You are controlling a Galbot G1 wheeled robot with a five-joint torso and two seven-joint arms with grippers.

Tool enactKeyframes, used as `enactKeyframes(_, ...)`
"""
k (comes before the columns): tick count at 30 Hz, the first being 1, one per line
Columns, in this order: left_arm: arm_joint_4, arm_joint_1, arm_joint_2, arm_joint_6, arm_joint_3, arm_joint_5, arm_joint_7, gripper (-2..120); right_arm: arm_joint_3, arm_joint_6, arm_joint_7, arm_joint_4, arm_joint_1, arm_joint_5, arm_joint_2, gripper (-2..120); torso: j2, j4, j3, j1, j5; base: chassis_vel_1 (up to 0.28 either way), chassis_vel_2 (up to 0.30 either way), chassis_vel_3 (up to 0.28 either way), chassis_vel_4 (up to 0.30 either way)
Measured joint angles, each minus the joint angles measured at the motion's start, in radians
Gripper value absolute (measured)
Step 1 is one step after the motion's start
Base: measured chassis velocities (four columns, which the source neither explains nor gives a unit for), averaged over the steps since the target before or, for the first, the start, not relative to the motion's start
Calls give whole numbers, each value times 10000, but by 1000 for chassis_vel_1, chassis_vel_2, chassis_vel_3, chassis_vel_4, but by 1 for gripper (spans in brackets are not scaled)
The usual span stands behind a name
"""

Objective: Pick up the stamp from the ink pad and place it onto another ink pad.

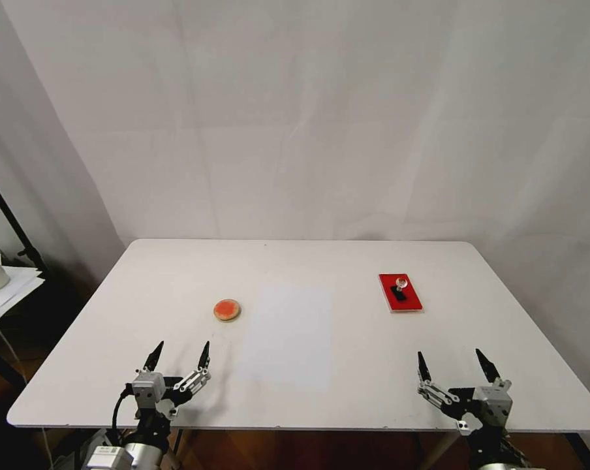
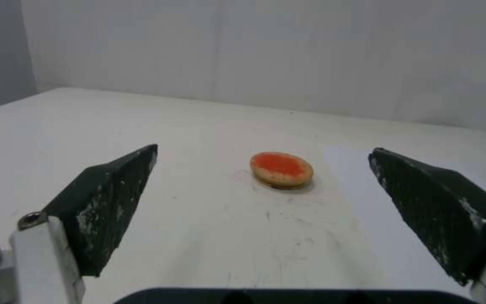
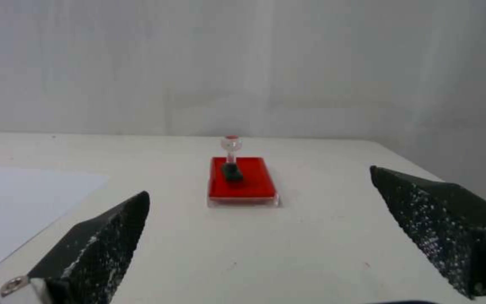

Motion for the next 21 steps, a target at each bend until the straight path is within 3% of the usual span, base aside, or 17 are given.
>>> enactKeyframes(16,0,-1,0,0,0,0,0,100,6,-65,21,-230,334,658,-542,100,0,-1,0,0,1,0,0,0,0)
enactKeyframes(21,0,1,0,0,0,0,0,100,-99,-671,31,-637,1650,1979,-1456,100,0,-1,0,0,2,0,0,0,0)
